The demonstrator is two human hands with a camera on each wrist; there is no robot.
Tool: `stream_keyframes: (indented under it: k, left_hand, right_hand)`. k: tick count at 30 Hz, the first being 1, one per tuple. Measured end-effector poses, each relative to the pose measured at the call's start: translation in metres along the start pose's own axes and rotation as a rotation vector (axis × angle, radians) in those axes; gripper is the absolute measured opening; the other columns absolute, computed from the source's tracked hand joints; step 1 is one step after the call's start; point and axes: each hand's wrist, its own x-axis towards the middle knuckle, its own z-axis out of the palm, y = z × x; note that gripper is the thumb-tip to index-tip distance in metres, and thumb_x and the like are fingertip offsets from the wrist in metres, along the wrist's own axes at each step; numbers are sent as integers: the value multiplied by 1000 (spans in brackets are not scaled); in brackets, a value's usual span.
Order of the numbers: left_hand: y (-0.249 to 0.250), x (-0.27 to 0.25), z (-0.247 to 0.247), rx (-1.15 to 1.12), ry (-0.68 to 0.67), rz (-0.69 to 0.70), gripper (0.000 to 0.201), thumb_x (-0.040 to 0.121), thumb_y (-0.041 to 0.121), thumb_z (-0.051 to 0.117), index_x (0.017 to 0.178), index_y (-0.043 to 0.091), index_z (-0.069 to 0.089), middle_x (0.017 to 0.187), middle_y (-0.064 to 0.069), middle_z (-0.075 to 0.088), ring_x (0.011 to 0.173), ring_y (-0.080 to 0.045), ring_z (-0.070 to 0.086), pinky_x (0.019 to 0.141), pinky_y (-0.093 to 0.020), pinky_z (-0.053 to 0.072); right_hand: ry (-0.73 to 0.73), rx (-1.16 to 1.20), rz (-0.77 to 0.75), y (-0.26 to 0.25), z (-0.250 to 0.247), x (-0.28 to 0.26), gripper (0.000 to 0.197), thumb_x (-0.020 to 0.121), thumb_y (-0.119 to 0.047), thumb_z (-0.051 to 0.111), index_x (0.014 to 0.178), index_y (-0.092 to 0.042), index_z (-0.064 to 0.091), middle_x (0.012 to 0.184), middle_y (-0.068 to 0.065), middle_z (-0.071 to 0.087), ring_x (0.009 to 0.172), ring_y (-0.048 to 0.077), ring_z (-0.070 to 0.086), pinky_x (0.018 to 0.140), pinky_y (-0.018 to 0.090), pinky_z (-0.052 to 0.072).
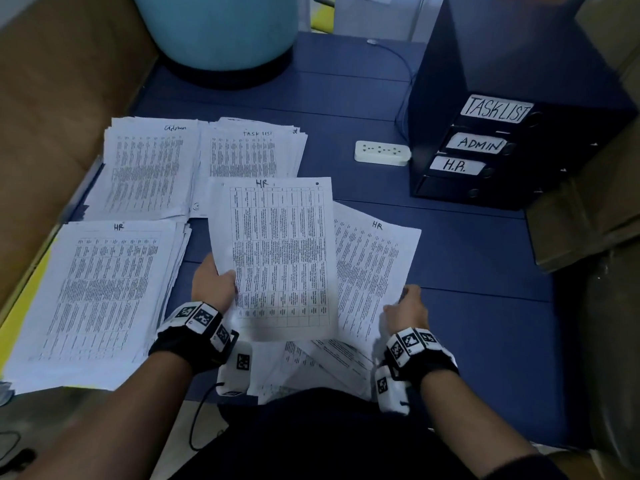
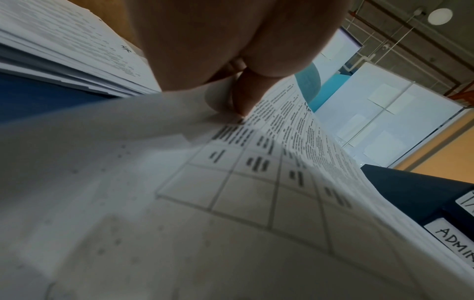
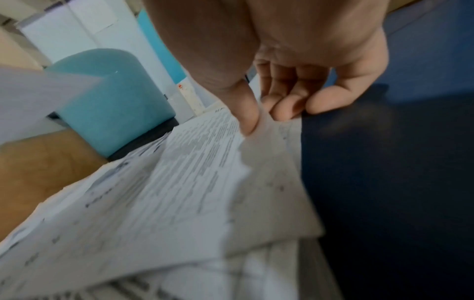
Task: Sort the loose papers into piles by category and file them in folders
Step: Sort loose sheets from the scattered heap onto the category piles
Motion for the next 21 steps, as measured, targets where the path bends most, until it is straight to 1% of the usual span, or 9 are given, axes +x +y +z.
stream_keyframes:
  k: [2, 4, 6, 9, 11, 13, 16, 19, 21]
  left_hand:
    - [3, -2, 3, -12, 0, 6, 24, 84, 2, 49, 103, 12, 60, 98, -11, 65, 86, -31, 63, 78, -41, 52]
    - [7, -5, 5, -22, -8, 10, 18, 85, 2, 48, 95, 13, 58, 89, -10, 64, 74, -26, 60, 68, -34, 48]
    - [10, -7, 9, -26, -27, 29, 17, 85, 2, 49, 96, 11, 59, 91, -8, 63, 77, -25, 58, 69, -33, 47]
    - [14, -8, 15, -38, -63, 45, 26, 85, 3, 50, 107, 11, 60, 104, -8, 65, 94, -28, 60, 86, -43, 51]
    - [16, -8, 18, -43, -95, 56, 26, 86, 4, 51, 107, 14, 61, 105, -7, 66, 97, -27, 61, 89, -45, 50]
    - [17, -9, 21, -52, -141, 63, 22, 86, 5, 52, 100, 19, 62, 104, -6, 67, 97, -27, 63, 90, -44, 50]
    - [17, -9, 22, -96, -191, 47, 23, 88, 7, 54, 90, 28, 63, 101, -4, 69, 96, -27, 64, 91, -44, 49]
    - [15, -6, 17, -87, -135, 31, 20, 88, 8, 54, 101, 20, 64, 104, -6, 68, 96, -28, 63, 92, -47, 50]
    - [12, 0, 7, -32, -38, 17, 25, 88, 8, 53, 110, 13, 64, 110, -11, 66, 98, -30, 61, 91, -44, 49]
  right_hand:
    - [19, 24, -52, 5, -12, 6, 15, 94, -9, 57, 88, -11, 43, 73, 3, 45, 64, 21, 40, 53, 28, 33]
    - [35, 55, -84, 10, -23, 15, 28, 93, -11, 58, 74, -11, 38, 68, 5, 41, 64, 21, 34, 50, 27, 27]
    - [54, 76, -93, 12, -33, 19, 34, 94, -12, 58, 69, -11, 35, 65, 5, 39, 63, 22, 32, 50, 26, 26]
    - [42, 113, -61, 16, -39, 26, 30, 95, -14, 56, 71, -4, 42, 71, 12, 51, 64, 22, 38, 56, 28, 31]
    - [-3, 138, -54, 16, -38, 27, 24, 96, -16, 54, 81, 3, 52, 81, 18, 60, 67, 21, 43, 61, 28, 35]
    - [-51, 161, -96, 15, -38, 23, 27, 96, -17, 52, 79, 4, 48, 74, 16, 52, 67, 20, 40, 60, 29, 32]
    - [-86, 246, -219, 7, -48, 14, 29, 97, -15, 50, 70, -6, 43, 66, 5, 42, 63, 19, 35, 57, 29, 29]
    - [-6, 347, -265, 6, -61, 14, 29, 98, -16, 49, 70, -8, 45, 63, 2, 40, 61, 19, 35, 59, 29, 31]
    - [69, 383, -261, 9, -72, 18, 23, 99, -19, 48, 79, -10, 55, 67, 2, 48, 63, 19, 41, 62, 29, 35]
